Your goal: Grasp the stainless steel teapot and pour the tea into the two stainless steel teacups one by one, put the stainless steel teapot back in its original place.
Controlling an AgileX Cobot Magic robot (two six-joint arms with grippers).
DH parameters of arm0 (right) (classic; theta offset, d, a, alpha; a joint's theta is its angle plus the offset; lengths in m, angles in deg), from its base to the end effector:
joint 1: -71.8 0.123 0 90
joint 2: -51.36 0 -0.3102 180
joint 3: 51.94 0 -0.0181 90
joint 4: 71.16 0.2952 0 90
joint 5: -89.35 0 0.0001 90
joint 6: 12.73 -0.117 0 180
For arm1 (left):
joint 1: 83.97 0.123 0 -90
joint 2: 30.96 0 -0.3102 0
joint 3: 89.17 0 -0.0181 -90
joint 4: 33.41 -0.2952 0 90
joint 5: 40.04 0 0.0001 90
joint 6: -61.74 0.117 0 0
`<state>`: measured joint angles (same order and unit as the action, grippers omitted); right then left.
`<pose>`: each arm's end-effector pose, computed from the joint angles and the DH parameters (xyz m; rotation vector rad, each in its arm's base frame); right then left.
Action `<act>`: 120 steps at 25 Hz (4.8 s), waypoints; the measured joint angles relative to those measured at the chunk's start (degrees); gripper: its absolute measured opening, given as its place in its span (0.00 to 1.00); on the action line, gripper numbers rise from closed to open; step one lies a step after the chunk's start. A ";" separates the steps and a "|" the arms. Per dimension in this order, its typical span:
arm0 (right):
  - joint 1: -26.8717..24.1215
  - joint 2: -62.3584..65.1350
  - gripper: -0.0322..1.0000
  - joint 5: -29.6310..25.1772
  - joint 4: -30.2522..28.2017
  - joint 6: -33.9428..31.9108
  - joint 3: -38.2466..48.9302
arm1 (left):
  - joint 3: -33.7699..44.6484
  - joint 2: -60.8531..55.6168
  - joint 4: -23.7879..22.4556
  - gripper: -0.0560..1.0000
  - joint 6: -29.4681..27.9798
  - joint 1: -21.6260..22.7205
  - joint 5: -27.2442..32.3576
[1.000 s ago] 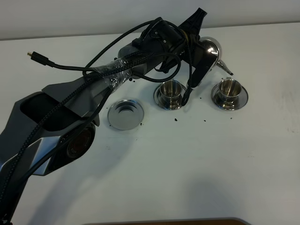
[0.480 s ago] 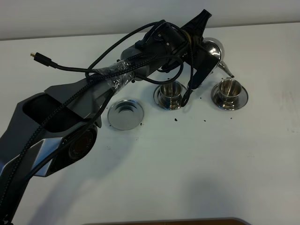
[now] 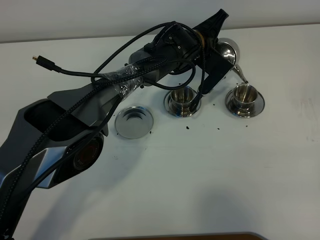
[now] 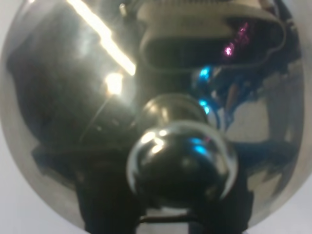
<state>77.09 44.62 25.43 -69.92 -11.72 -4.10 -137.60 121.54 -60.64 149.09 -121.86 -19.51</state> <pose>0.0245 0.0045 0.2893 -0.1158 2.0656 0.0719 0.5350 -0.3925 0.1499 2.1798 0.6686 0.9083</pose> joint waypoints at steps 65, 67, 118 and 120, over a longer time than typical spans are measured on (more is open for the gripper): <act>0.00 0.00 0.40 0.00 0.00 0.00 0.00 | 0.38 0.00 0.11 0.29 17.01 -0.11 -10.77; 0.00 0.00 0.40 0.00 0.00 0.00 0.00 | 0.73 0.00 0.08 0.29 17.81 -0.11 -11.31; 0.00 0.00 0.40 0.00 0.00 0.00 0.00 | 0.78 0.00 6.08 0.29 15.51 0.06 -7.36; 0.00 0.00 0.40 0.00 0.00 0.00 0.00 | 0.78 0.00 6.27 0.29 15.32 0.06 -7.36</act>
<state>77.09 44.62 25.43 -69.92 -11.72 -4.10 -136.83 121.54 -54.37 164.40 -121.79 -26.87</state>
